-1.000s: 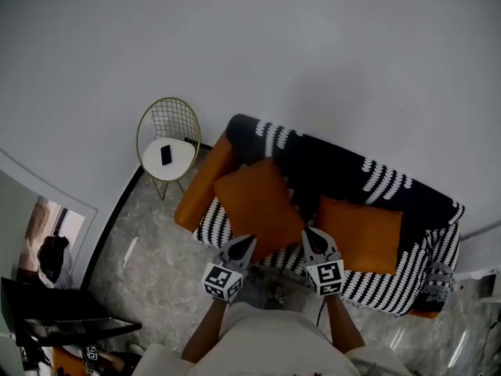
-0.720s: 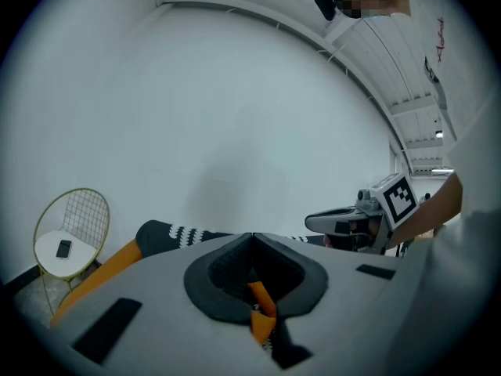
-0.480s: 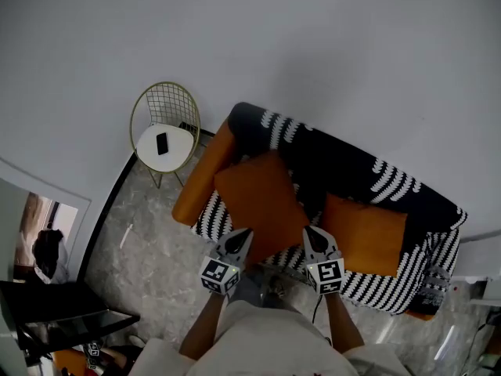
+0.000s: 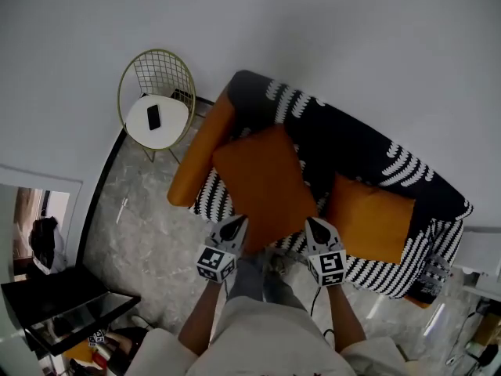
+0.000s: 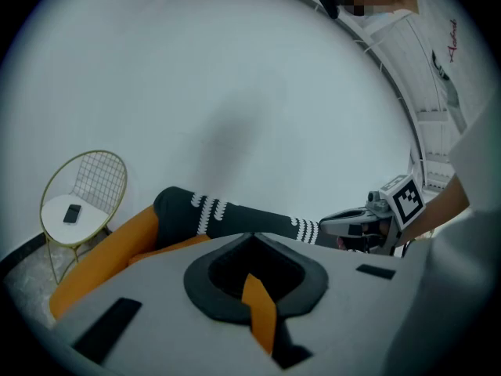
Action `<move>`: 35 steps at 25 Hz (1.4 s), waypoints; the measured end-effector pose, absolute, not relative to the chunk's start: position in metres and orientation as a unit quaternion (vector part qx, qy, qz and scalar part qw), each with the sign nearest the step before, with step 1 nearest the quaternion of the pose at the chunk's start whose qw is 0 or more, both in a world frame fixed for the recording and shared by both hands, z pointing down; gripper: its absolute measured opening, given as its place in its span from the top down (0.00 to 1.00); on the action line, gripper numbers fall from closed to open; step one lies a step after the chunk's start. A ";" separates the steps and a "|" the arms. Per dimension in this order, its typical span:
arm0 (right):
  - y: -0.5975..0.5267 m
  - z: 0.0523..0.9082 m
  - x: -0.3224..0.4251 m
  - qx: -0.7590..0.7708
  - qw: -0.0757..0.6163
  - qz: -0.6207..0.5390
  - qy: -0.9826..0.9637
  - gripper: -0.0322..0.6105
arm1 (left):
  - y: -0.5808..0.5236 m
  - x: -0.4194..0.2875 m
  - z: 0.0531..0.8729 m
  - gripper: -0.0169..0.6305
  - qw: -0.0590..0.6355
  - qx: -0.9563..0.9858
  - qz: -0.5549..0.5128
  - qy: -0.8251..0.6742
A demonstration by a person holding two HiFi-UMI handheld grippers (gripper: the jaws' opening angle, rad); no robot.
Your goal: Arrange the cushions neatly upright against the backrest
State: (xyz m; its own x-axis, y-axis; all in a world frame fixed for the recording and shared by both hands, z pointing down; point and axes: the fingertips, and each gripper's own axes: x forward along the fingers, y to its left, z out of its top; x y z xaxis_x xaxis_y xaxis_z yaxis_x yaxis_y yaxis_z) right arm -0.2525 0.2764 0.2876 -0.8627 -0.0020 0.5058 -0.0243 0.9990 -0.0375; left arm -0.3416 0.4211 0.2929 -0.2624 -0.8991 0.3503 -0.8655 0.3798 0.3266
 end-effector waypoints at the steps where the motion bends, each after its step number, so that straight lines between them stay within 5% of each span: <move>1: 0.277 0.294 -0.254 0.006 0.270 0.024 -0.963 0.90 | 0.422 -0.344 0.299 0.93 0.251 0.554 -0.036 -0.793; 15: 0.273 0.372 -0.278 -0.009 0.325 0.070 -0.943 0.90 | 0.425 -0.372 0.388 0.90 0.343 0.543 -0.064 -0.763; 17: 0.272 0.390 -0.282 -0.022 0.336 0.107 -0.936 0.54 | 0.421 -0.374 0.411 0.54 0.372 0.533 -0.061 -0.757; 18: 0.271 0.401 -0.282 -0.029 0.346 0.125 -0.929 0.51 | 0.421 -0.375 0.423 0.47 0.384 0.525 -0.054 -0.758; 35: 0.207 0.587 -0.320 -0.071 0.504 0.216 -0.833 0.32 | 0.439 -0.417 0.597 0.38 0.523 0.388 -0.076 -0.755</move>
State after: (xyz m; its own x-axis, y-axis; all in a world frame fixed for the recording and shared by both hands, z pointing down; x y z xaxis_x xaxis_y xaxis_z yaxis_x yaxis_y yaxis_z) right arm -0.3198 0.2068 0.5865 -0.4821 0.3353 0.8094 -0.0992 0.8971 -0.4307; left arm -0.4169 0.4395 0.5971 -0.1524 -0.6652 0.7309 -0.5064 0.6876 0.5202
